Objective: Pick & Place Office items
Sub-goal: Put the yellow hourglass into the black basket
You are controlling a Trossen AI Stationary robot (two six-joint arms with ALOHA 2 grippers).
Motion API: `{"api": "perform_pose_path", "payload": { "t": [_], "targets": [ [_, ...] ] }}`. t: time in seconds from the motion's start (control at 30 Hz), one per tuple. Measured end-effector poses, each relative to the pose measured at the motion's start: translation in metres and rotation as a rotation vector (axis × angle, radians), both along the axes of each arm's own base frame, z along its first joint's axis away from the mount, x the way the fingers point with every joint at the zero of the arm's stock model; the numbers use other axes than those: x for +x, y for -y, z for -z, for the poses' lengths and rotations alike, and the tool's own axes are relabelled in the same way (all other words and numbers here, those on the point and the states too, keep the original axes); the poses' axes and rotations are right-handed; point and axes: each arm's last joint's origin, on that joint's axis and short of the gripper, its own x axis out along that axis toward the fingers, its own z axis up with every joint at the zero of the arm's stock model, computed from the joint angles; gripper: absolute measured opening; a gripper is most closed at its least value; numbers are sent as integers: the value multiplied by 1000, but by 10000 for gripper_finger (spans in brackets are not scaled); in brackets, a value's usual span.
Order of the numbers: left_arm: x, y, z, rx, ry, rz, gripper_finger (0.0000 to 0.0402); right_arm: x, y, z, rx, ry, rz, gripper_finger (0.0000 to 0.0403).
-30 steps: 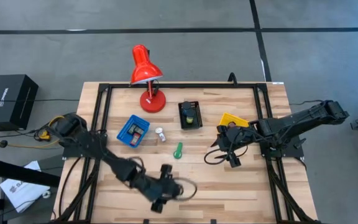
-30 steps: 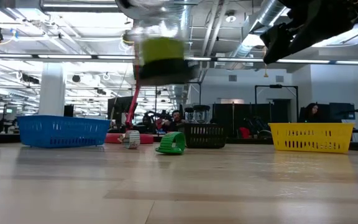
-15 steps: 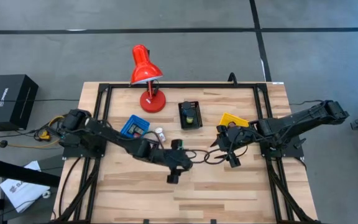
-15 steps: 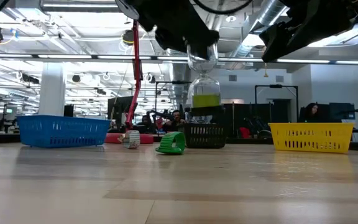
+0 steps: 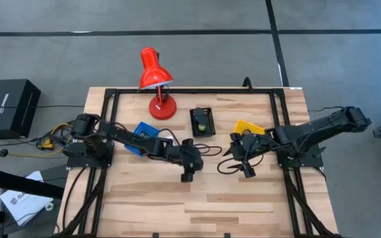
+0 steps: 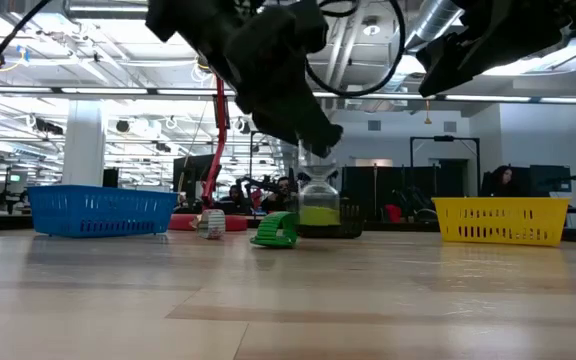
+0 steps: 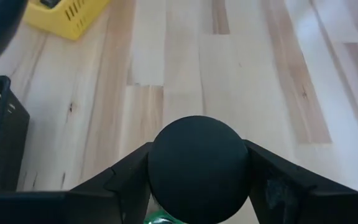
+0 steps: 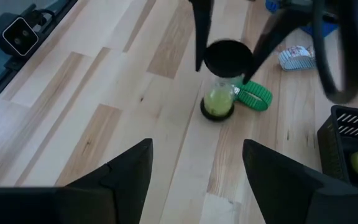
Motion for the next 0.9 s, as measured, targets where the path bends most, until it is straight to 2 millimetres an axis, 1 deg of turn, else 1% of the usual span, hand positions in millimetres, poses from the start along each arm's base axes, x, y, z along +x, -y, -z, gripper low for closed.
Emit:
{"api": "perform_pose_path", "payload": {
  "t": [0.2,0.4,0.57,0.67,0.9],
  "targets": [
    [-2,-11,9,-2,10,-26,228,0,0,0,0,1,0,240],
    [-6,-20,17,0,-9,-49,217,0,0,0,0,2,0,240],
    [-5,-19,17,-3,15,-49,216,0,0,0,0,2,0,240],
    [-3,-18,14,-8,46,-47,229,0,0,0,0,2,-1,240],
    [-4,-18,15,-7,42,-46,259,0,0,0,0,2,0,240]
  ]
}}
